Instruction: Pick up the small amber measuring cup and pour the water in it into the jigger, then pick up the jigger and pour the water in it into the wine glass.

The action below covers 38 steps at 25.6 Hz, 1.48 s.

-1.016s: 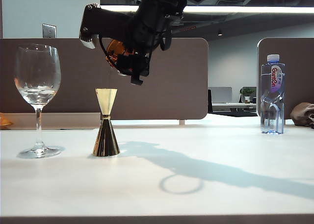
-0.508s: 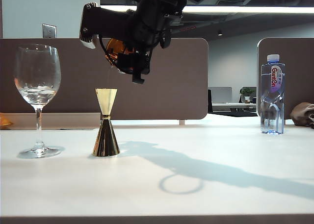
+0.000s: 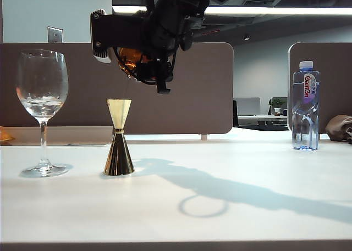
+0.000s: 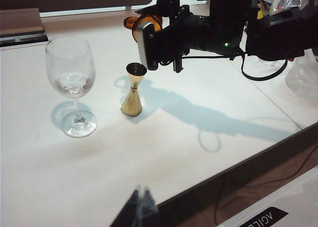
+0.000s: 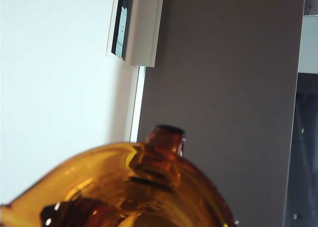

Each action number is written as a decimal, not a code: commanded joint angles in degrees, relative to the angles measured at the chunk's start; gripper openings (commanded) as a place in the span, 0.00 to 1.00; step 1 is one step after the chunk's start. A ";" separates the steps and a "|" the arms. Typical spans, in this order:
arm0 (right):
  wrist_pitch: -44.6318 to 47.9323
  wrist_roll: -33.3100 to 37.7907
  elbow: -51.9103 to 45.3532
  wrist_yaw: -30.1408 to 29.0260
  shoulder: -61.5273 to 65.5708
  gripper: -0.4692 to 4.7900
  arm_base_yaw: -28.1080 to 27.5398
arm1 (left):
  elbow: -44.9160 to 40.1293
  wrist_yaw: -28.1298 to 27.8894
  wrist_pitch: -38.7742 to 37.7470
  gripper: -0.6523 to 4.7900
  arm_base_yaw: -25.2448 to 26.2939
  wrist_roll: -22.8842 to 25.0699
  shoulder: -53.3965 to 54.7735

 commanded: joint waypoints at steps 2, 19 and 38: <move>1.75 5.92 0.33 0.15 -0.37 0.17 0.04 | 0.11 0.02 0.35 0.12 0.02 -0.02 0.04; -2.08 47.78 0.31 2.78 -0.37 0.17 -0.31 | 0.11 0.02 0.35 0.12 0.02 -0.02 0.04; -16.52 74.64 -0.55 -9.16 -8.31 0.13 -7.48 | 0.11 0.02 0.35 0.12 0.02 -0.02 0.04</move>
